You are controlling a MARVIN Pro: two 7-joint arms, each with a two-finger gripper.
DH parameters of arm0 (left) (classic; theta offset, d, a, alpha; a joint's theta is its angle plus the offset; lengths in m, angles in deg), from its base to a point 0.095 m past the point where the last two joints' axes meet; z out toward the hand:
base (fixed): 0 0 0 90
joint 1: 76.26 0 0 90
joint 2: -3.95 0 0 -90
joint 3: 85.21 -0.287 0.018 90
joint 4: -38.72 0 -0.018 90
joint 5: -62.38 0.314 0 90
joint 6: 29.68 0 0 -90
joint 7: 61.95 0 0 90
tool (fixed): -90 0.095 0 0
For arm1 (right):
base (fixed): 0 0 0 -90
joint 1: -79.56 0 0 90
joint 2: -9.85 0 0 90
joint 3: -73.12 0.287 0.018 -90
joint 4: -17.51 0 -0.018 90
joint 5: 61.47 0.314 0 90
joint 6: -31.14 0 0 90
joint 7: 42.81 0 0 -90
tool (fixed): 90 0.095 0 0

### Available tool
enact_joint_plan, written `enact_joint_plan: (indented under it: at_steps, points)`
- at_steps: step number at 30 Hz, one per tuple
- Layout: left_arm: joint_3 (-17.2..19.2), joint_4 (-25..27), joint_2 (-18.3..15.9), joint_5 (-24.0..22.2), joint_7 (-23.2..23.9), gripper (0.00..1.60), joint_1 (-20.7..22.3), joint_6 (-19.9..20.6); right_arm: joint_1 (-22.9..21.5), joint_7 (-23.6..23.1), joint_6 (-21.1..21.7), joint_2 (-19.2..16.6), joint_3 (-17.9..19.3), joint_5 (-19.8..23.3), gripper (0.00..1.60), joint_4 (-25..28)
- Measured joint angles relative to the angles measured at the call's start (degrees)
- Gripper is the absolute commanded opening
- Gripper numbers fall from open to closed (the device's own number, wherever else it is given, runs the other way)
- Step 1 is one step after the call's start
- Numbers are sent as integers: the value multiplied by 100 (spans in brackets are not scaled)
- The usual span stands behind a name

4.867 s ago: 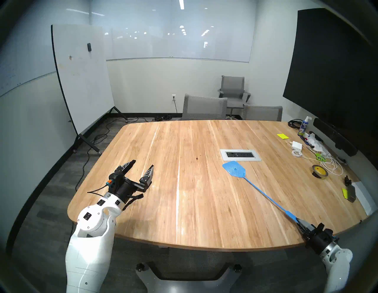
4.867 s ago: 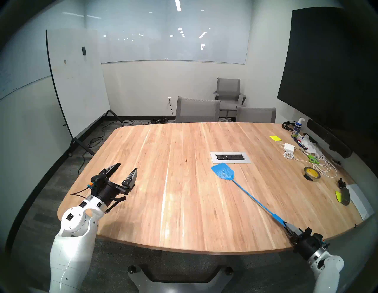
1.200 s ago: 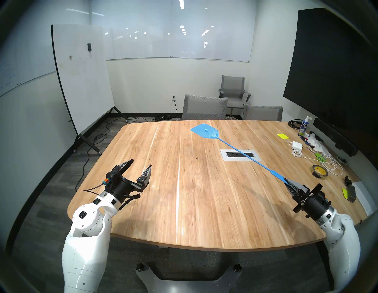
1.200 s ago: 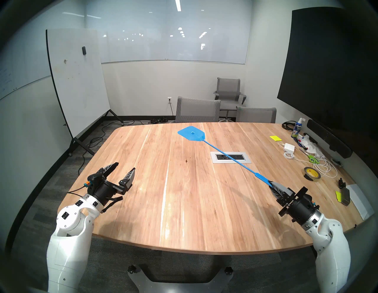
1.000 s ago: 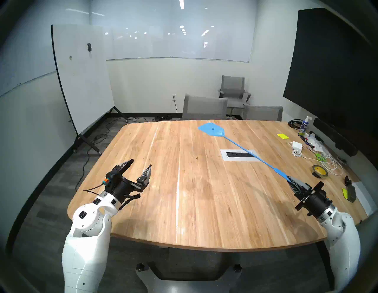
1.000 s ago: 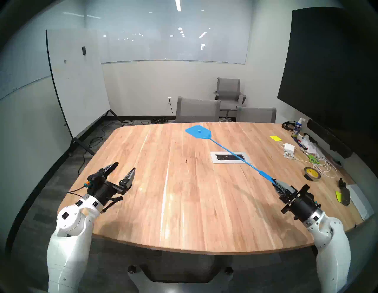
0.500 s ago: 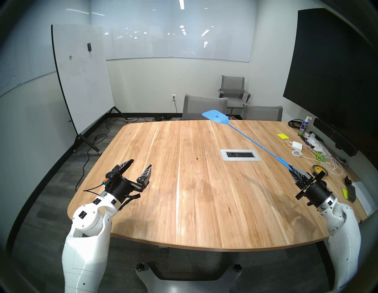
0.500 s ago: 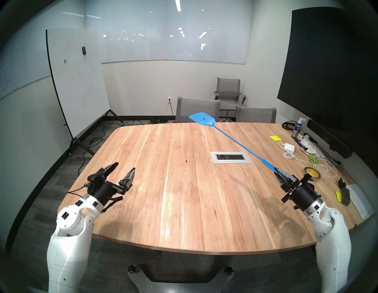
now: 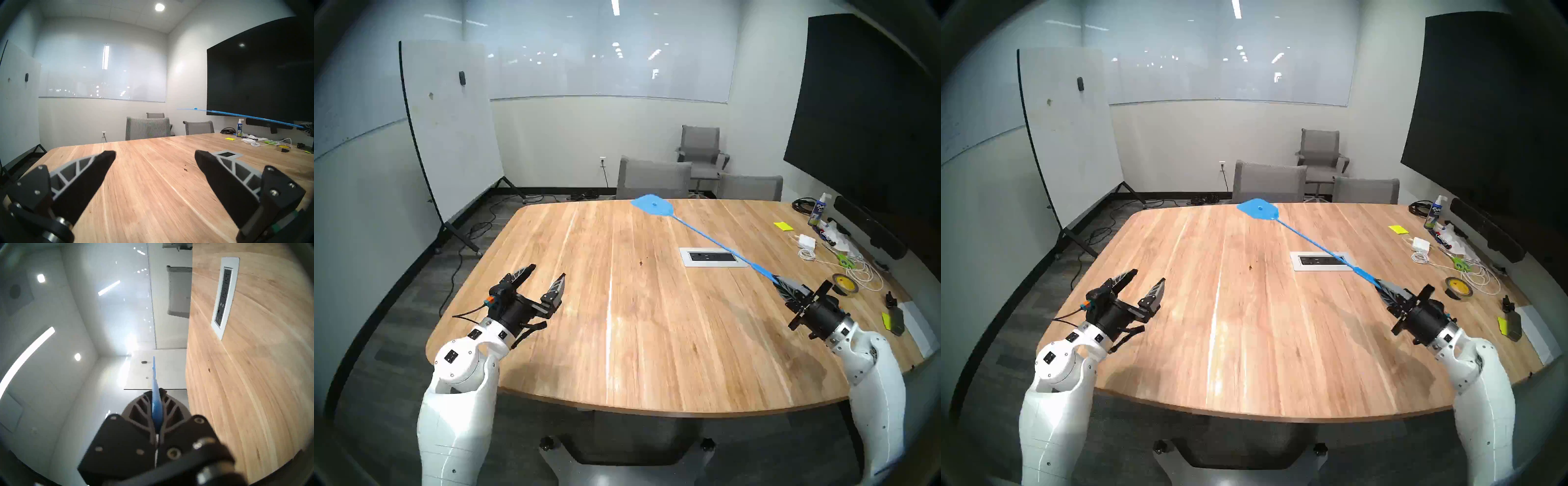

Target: Swat a bug on table

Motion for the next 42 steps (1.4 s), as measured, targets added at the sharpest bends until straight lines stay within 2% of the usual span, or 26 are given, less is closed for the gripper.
enact_joint_plan:
  at_steps: [4,6,7,11,15,23,28,34,42]
  points:
    - [4,-1,3,0,7,160,2,-1,-99,249,-111,-69,-295,-501,0,-100]
    - [6,-3,5,0,13,160,4,-2,-165,392,-193,-118,-491,-845,0,-219]
    - [7,-5,6,0,17,160,6,-2,-226,476,-267,-167,-676,-1171,0,-345]
    - [10,-6,10,1,24,160,8,-2,-381,464,-404,-248,-937,-1756,0,-582]
    - [14,-7,15,2,32,160,11,-2,-534,191,-512,-314,-908,-2025,0,-670]
    - [23,-7,23,7,45,160,14,-1,-723,-437,-579,-392,-548,-2062,0,-752]
    - [27,-7,28,17,48,160,16,0,-796,-769,-515,-394,-333,-1921,0,-946]
    - [32,-4,38,42,50,160,16,0,-845,-1042,-265,-382,-115,-1595,0,-1043]
    - [41,-4,51,61,56,160,18,0,-856,-1155,1,-281,236,-1039,0,-995]
